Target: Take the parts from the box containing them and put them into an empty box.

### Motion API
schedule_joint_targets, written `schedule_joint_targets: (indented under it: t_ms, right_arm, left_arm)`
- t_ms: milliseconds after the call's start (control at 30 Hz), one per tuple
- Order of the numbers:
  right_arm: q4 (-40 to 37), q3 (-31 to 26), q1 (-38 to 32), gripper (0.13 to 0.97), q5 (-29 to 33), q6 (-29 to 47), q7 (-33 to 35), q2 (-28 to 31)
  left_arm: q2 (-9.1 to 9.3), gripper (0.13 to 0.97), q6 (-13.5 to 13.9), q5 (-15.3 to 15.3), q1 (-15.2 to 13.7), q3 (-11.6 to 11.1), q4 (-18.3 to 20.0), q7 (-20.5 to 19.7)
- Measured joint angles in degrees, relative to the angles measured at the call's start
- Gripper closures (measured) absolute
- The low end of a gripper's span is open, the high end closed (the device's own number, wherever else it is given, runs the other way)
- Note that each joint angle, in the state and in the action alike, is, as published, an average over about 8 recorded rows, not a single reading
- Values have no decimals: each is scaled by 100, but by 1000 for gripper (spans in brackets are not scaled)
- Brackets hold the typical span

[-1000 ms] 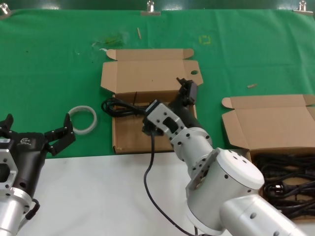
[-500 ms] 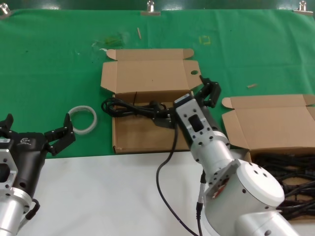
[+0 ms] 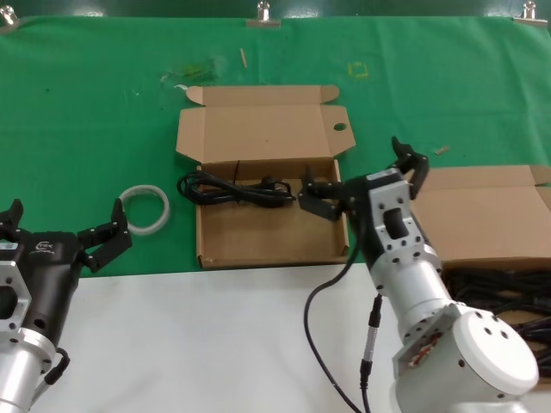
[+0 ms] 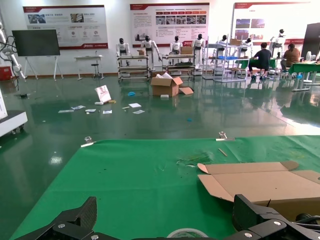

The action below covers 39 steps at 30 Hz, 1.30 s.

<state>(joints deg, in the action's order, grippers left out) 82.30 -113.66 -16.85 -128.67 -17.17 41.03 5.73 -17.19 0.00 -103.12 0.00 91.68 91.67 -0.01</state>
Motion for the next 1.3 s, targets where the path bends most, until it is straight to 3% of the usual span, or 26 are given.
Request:
schedule_joint_targets:
  t_ms: [1000, 1300]
  right_arm:
    - [796, 1869, 1432, 129, 2169, 1458, -3484, 0]
    - [870, 2040, 1563, 129, 2369, 1593, -3806, 0]
  left_arm:
    - [0, 132, 0, -1, 0, 0, 0, 1]
    - [0, 132, 0, 0, 0, 0, 0, 1]
